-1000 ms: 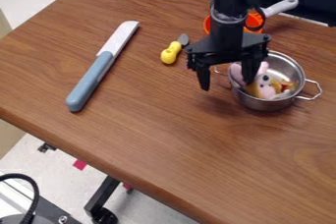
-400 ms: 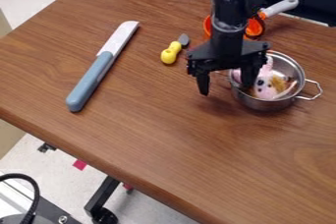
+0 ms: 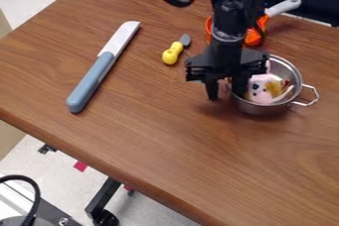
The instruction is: Move the silver pot from the center of the table to the left side of the table.
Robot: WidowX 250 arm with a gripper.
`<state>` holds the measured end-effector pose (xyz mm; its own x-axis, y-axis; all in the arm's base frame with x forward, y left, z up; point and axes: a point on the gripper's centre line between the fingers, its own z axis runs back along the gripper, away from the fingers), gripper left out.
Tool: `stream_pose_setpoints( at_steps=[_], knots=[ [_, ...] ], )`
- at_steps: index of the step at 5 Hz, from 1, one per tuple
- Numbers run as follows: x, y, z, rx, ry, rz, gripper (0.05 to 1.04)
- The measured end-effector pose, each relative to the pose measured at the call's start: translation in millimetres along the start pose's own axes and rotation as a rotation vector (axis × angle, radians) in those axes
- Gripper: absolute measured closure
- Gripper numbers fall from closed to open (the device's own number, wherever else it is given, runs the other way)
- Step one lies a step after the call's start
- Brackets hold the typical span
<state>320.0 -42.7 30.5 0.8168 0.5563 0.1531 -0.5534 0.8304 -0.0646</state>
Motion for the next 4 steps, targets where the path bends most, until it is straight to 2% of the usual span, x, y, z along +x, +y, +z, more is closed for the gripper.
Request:
stream_pose_setpoints(
  at_steps=[1,2,3,4],
  knots=[
    [-5,0,-3,-0.018,0.009,-0.071,0.920],
    [-4,2,-4,-0.033,0.019,-0.125,1.013],
    [1,9,6,-0.060,0.014,-0.213,1.020],
    [3,25,8,-0.068,0.073,-0.302,1.026]
  ],
)
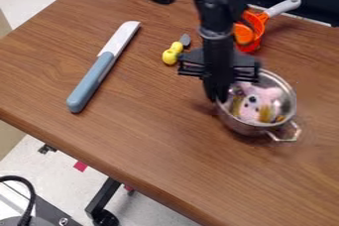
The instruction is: Move the silver pot from the center of the table to the left side of the table.
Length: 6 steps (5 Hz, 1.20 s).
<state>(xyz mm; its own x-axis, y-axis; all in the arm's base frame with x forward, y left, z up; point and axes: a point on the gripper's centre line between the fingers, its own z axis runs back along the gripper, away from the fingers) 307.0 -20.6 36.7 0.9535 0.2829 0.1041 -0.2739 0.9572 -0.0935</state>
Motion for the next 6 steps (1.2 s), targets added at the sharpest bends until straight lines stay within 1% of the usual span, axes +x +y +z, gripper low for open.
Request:
stream_pose_setpoints(
  at_steps=[1,2,3,4,5,6],
  knots=[
    [1,18,20,-0.042,-0.028,-0.005,1.027],
    [0,43,31,-0.092,-0.011,-0.023,1.027],
    [0,65,39,-0.122,-0.018,-0.054,1.027],
    [2,83,40,-0.108,-0.035,-0.067,1.027],
    [4,96,32,-0.062,-0.062,-0.082,1.027],
    [4,107,22,-0.032,-0.048,-0.090,1.027]
  ],
)
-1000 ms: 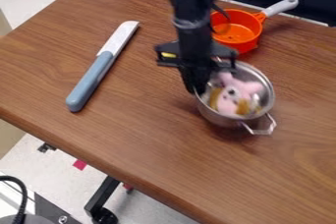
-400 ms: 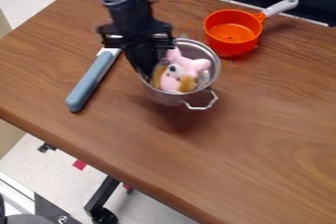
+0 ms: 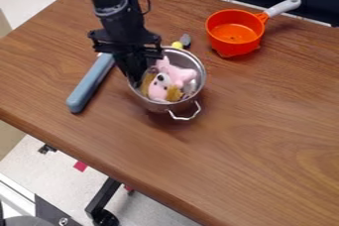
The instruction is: Move the silver pot from the center of the table to the left side of the table.
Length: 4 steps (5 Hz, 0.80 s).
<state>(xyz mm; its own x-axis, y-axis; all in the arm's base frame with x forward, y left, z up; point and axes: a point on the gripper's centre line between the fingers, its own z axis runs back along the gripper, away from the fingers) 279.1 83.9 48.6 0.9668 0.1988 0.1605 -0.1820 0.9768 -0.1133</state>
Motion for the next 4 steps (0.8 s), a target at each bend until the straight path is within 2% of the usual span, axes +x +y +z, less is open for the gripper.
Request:
stream_pose_setpoints(
  at_steps=[2,3,4],
  knots=[
    [-10,18,-8,0.027,0.028,-0.062,1.027],
    [-17,24,-3,0.004,0.072,-0.076,1.027],
    [-15,27,0,0.005,0.082,-0.089,1.007]
  ],
)
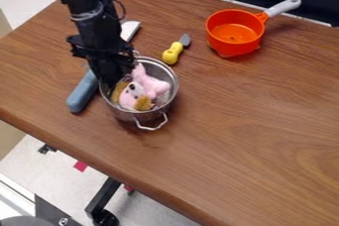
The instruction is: Move the silver pot from the center of the table to the left side of the table.
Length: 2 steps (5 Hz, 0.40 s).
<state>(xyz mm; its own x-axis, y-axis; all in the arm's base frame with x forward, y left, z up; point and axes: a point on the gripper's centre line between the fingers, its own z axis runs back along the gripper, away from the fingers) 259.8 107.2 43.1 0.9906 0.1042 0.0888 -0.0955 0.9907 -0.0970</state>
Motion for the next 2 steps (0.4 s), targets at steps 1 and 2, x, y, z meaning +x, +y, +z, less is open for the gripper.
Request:
stream_pose_setpoints(
  at_steps=[1,2],
  knots=[
    [1.7,-0.3,-1.9,0.023,0.010,0.020,0.860],
    [2.6,-2.1,-4.8,0.029,-0.005,0.016,0.612]
  ],
)
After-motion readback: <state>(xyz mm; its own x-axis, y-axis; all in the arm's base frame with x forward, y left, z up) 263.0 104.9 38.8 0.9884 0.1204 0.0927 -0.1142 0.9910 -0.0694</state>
